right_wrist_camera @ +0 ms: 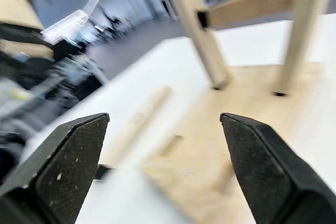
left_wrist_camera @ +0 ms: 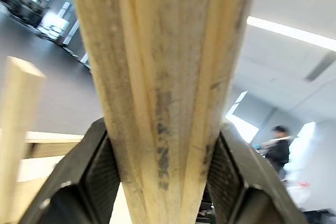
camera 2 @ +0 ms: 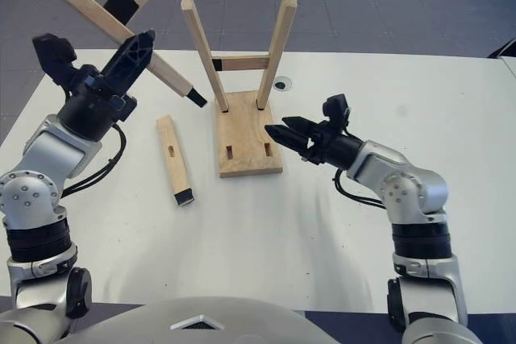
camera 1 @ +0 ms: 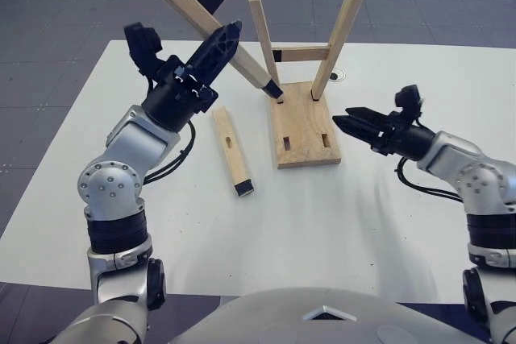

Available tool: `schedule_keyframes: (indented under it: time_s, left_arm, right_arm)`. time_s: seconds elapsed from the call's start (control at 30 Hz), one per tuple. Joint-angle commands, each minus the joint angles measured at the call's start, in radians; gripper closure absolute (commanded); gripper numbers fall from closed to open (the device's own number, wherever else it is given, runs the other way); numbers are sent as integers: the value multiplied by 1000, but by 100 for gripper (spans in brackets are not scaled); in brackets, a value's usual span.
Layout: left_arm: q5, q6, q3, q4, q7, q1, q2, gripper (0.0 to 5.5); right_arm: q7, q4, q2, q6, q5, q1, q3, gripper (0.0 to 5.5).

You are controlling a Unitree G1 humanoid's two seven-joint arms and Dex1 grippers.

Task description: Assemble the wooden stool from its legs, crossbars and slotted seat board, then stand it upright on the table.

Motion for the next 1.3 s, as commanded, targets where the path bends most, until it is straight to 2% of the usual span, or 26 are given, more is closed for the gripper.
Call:
schedule_keyframes:
  time_s: [0.03,0.2,0.33,0.63,0.77,0.9,1.03,1.13,1.3]
  left_arm:
    - [104,-7,-54,-41,-50,21,-7,344]
    - [134,-19,-60,-64,-42,32,-68,344]
    - [146,-13,-54,-76,-38,36,-89,344]
    - [159,-3,-42,-93,-18,51,-104,344]
    - [170,-4,-39,-102,-9,56,-102,344]
    - [275,-14,-80,-126,-58,64,-48,344]
    - [391,-29,-134,-152,-130,73,7,344]
    - [413,-31,-142,-165,-142,87,-5,344]
    - [415,-31,-164,-164,-159,87,-44,344]
  right_arm:
    - [-117,91,70,-107,-238,-77,81,160]
    - [-135,188,116,-187,-434,-85,154,160]
    - [-138,190,116,-178,-504,-62,148,160]
    - [-163,34,145,-61,-568,62,168,160]
    - [-169,59,148,-15,-610,46,193,160]
    - [-160,94,152,63,-650,-17,238,160]
    - [-81,124,73,97,-712,-58,312,160]
    - [26,96,-6,111,-733,-54,381,160]
    - [207,46,-144,11,-778,-22,489,160]
